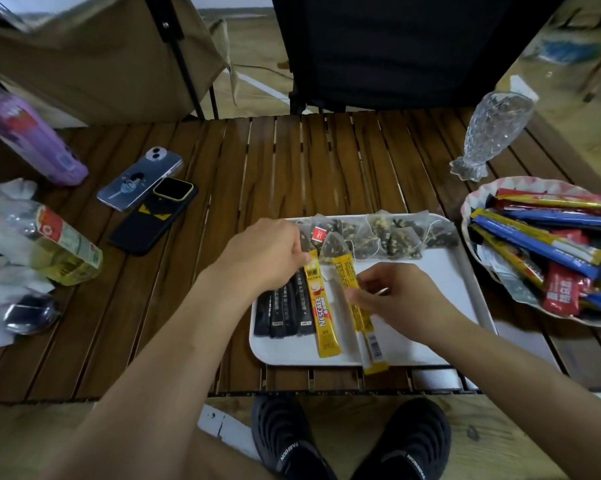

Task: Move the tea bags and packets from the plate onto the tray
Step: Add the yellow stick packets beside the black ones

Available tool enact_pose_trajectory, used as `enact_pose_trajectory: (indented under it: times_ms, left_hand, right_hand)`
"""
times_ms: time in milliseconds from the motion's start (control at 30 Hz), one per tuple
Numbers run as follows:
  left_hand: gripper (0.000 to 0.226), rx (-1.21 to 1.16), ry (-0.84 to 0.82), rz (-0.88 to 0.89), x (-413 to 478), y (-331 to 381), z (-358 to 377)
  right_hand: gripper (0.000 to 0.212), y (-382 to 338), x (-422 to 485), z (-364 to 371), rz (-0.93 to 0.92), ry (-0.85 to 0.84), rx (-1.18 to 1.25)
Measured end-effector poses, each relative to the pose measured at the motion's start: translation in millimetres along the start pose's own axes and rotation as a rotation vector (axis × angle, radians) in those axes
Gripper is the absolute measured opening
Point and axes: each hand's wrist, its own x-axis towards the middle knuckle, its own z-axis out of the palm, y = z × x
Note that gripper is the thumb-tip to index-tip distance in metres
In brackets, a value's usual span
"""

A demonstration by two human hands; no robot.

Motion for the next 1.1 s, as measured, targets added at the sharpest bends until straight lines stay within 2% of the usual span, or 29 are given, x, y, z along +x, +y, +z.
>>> enact_pose_trajectory:
  times_ms: [200, 300, 400, 467, 567, 733, 1100]
  left_hand:
    - [0.045, 0.125, -0.140, -0.043, 1.9, 14.4, 12.3]
    - [0.042, 0.204, -0.196, -0.056, 3.9, 16.1, 14.8]
    - [0.036, 0.185, -0.242, -0.086, 6.0, 13.0, 14.2]
    - [0.035, 0.180, -0.249, -0.096, 6.8, 11.7, 14.0]
    - [0.035, 0.171, -0.242, -0.103, 7.8, 9.8, 14.9]
    - [0.033, 0.121, -0.275, -0.103, 7.3, 5.8, 12.9]
    - [0.033, 0.126, -0.258, -0.092, 6.7, 8.7, 12.0]
  right_hand:
    - [0.024, -3.8, -3.4, 7.4, 0.025, -0.041, 0.157]
    - [0.016, -5.5, -2.4, 8.1, 0.034, -0.051, 0.193]
    - [0.010, -8.6, 0.2, 7.1, 0.047, -0.043, 0.231]
    - [0.014, -10.0, 2.1, 8.6, 0.035, -0.016, 0.237]
    - [0.024, -10.9, 1.6, 12.1, -0.006, 0.026, 0.208]
    - [0.041, -14.4, -14.1, 14.2, -0.080, -0.021, -0.087]
    - [0.029, -12.5, -16.5, 30.1, -0.163, 0.097, -0.052]
